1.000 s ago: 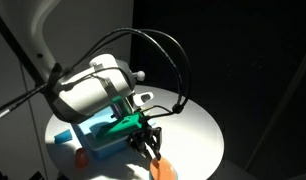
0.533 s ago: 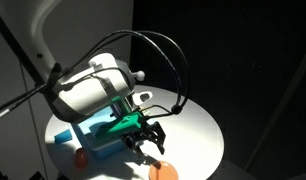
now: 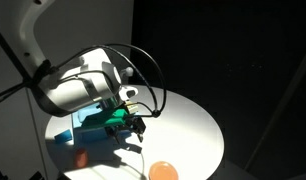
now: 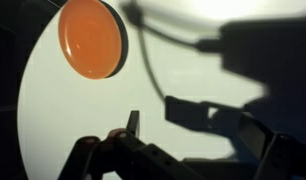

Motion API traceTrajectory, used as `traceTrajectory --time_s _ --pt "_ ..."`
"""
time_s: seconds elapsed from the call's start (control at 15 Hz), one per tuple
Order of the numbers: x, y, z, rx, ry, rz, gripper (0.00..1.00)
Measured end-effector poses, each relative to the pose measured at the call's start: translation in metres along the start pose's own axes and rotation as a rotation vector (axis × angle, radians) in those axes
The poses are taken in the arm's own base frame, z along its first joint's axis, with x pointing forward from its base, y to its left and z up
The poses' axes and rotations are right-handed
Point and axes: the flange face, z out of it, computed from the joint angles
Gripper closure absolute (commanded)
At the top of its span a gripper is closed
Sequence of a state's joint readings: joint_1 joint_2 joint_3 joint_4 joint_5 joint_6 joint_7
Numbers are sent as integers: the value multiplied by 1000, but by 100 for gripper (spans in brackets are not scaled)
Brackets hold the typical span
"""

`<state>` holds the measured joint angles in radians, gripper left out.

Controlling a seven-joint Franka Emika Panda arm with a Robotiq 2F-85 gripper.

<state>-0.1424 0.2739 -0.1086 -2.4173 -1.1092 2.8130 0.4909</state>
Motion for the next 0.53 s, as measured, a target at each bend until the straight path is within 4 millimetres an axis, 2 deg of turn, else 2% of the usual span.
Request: traceTrajectory --time_s 0.33,0.53 --pt "14 -40 -20 131 2 21 0" --pt "15 -37 -27 209 -20 140 0"
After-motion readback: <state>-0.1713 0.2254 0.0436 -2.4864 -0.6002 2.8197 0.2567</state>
